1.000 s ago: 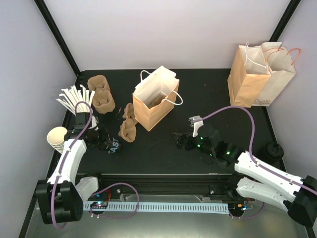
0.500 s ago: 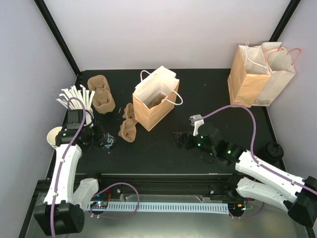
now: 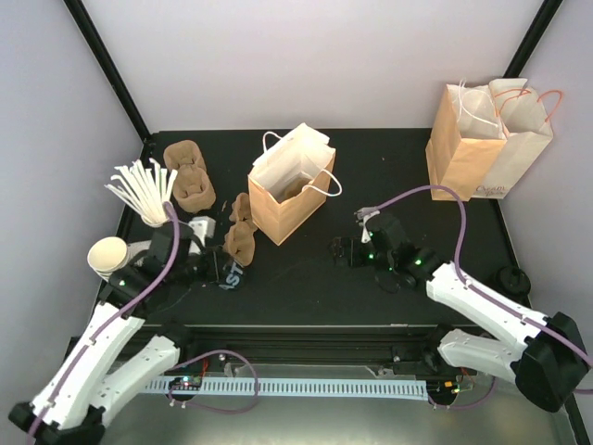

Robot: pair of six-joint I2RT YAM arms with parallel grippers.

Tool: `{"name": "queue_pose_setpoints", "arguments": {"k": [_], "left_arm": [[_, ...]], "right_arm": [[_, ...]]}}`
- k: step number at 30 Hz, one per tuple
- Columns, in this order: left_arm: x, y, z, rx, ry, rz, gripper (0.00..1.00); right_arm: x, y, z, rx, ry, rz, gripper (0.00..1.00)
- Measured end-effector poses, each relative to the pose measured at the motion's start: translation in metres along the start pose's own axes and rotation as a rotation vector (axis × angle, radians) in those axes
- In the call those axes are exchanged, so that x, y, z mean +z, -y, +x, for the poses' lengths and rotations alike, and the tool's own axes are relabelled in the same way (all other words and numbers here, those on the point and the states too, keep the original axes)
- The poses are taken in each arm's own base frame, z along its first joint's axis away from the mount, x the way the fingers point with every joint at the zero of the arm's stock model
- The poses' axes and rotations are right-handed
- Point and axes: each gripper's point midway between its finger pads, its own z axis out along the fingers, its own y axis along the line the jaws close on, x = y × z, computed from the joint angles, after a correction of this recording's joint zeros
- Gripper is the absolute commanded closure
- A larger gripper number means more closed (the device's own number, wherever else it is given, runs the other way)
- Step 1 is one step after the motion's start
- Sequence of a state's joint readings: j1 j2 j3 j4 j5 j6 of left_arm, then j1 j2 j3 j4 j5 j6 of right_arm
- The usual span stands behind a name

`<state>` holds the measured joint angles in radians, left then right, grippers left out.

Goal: Pack the takeout coffee

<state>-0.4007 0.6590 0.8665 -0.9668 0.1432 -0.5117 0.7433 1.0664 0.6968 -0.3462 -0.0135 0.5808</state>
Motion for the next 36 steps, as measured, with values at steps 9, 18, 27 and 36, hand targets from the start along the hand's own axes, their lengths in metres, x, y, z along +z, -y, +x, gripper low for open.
{"name": "queue_pose_setpoints", "arguments": {"k": [9, 18, 27, 36], "left_arm": [[0.024, 0.054, 0.046, 0.293, -0.114, 0.033, 0.98], [0.068, 0.126, 0.081, 0.588, -0.146, 0.003, 0.99], [0.127, 0.149, 0.087, 0.784, -0.123, -0.102, 0.99], [0.182, 0.181, 0.067, 0.86, -0.076, -0.159, 0.99]], "right_arm": [[-0.011, 0.054, -0.015, 0.101, 0.016, 0.129, 0.0], [-0.028, 0.074, -0.013, 0.138, 0.04, 0.241, 0.0], [-0.036, 0.082, -0.017, 0.149, 0.049, 0.293, 0.0], [-0.035, 0.089, -0.007, 0.154, 0.007, 0.326, 0.0]]}}
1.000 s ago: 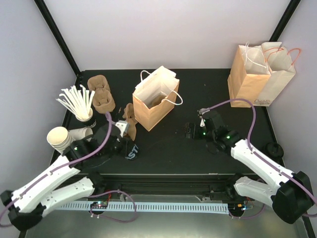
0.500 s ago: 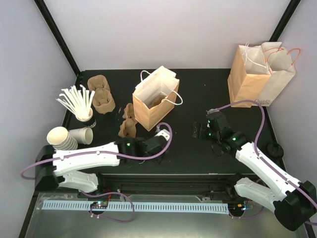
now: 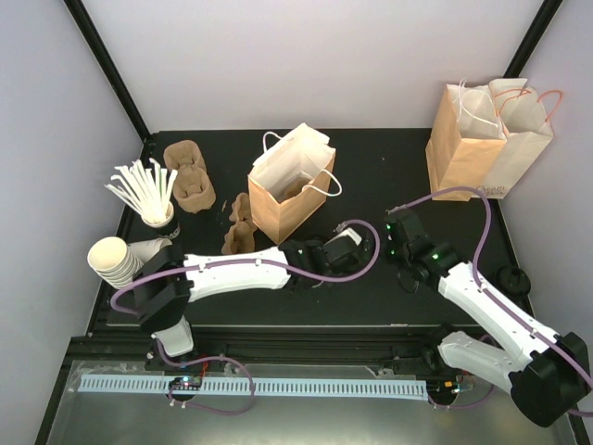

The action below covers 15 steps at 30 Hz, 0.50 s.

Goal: Pack the takeout coffee

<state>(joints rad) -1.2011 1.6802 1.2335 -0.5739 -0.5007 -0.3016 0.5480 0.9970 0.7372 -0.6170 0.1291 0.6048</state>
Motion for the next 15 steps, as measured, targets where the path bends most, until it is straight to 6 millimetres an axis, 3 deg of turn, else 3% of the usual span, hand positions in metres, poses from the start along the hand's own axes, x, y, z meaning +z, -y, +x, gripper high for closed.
{"name": "queue_pose_setpoints", "arguments": {"k": [4, 11, 12, 15], "left_arm": [[0.022, -0.005, -0.009, -0.027, -0.003, -0.009, 0.99], [0.049, 0.005, 0.003, -0.019, -0.047, -0.003, 0.95], [0.05, 0.005, 0.002, -0.022, -0.043, -0.002, 0.93], [0.05, 0.006, -0.001, -0.039, -0.031, 0.002, 0.7]], "right_arm": [[0.005, 0.007, 0.008, 0.002, -0.039, 0.036, 0.0], [0.006, 0.015, 0.01, 0.037, -0.046, 0.072, 0.0], [0.006, 0.016, 0.01, 0.043, -0.045, 0.074, 0.0], [0.004, 0.02, 0.009, 0.071, -0.04, 0.084, 0.0]]}}
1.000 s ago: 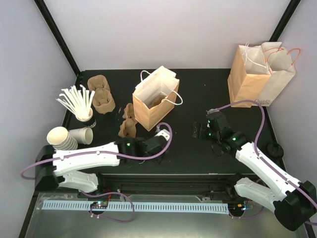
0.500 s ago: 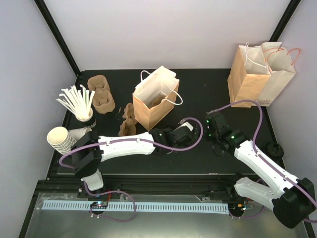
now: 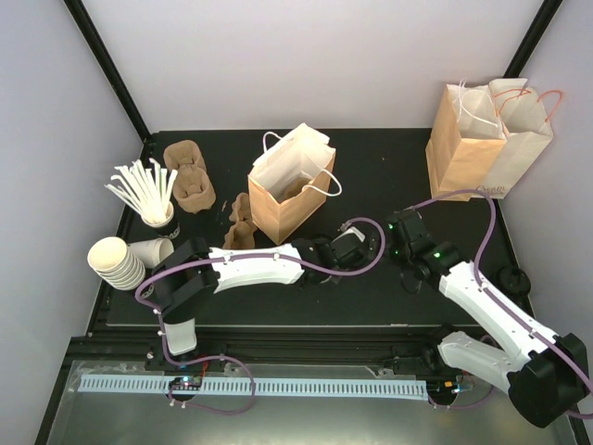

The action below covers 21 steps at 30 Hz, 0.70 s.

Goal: Pack the takeout coffee

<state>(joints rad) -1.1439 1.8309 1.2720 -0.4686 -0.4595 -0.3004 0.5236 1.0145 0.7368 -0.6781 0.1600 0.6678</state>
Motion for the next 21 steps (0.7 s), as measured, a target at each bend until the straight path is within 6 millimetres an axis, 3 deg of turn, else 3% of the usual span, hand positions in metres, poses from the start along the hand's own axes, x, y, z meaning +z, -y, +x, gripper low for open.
{"name": "queue_pose_setpoints", "arguments": {"k": [6, 12, 16, 21], "left_arm": [[0.001, 0.004, 0.001, -0.017, 0.003, 0.024, 0.43], [-0.006, 0.004, -0.001, -0.032, 0.008, 0.043, 0.34], [-0.026, -0.003, -0.009, -0.046, 0.028, 0.057, 0.31], [-0.066, -0.019, -0.027, -0.084, 0.09, 0.085, 0.21]], "right_arm": [[-0.004, 0.013, -0.003, 0.044, 0.016, 0.039, 0.0], [-0.007, 0.022, -0.004, 0.056, 0.009, 0.077, 0.0], [-0.013, 0.022, -0.015, 0.08, 0.025, 0.072, 0.0], [-0.016, 0.018, -0.023, 0.092, 0.022, 0.059, 0.0]]}}
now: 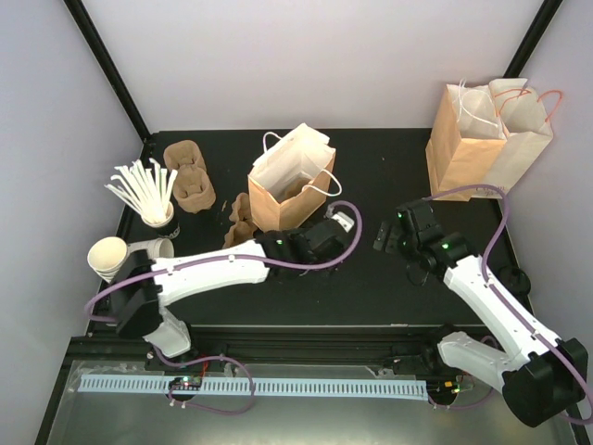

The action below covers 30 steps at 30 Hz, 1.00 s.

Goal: Pack the takeout coffee

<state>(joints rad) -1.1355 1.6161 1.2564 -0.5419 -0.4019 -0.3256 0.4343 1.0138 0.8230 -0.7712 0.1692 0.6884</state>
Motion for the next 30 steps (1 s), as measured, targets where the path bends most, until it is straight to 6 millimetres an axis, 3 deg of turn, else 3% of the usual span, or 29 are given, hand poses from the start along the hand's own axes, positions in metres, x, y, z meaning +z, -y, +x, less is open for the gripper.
{"name": "queue_pose_setpoints", "arguments": {"k": [3, 6, 10, 14, 22, 25, 28, 30], "left_arm": [[-0.025, -0.01, -0.015, -0.039, 0.055, 0.033, 0.19], [-0.041, -0.029, -0.015, -0.084, 0.079, 0.051, 0.2], [-0.038, -0.056, 0.011, -0.126, 0.037, 0.029, 0.21], [-0.035, -0.064, 0.042, -0.134, -0.018, 0.025, 0.22], [-0.082, -0.086, 0.066, -0.245, 0.093, 0.072, 0.25], [-0.08, -0.106, 0.084, -0.322, 0.088, 0.049, 0.28], [-0.068, -0.128, 0.107, -0.403, 0.038, -0.012, 0.46], [-0.062, -0.143, 0.121, -0.468, 0.005, -0.058, 0.7]], "right_arm": [[0.002, -0.004, 0.003, -0.01, -0.022, -0.02, 0.0], [0.001, -0.008, 0.003, -0.009, -0.025, -0.041, 0.0], [0.003, -0.012, 0.003, -0.016, -0.021, -0.064, 0.0], [0.009, -0.012, 0.006, -0.029, -0.042, -0.056, 0.0], [0.024, -0.014, 0.018, -0.043, -0.12, -0.044, 0.0], [0.024, -0.017, 0.016, -0.04, -0.113, -0.057, 0.0], [0.022, -0.019, 0.015, -0.038, -0.107, -0.067, 0.0], [0.021, -0.019, 0.013, -0.037, -0.1, -0.072, 0.0]]}}
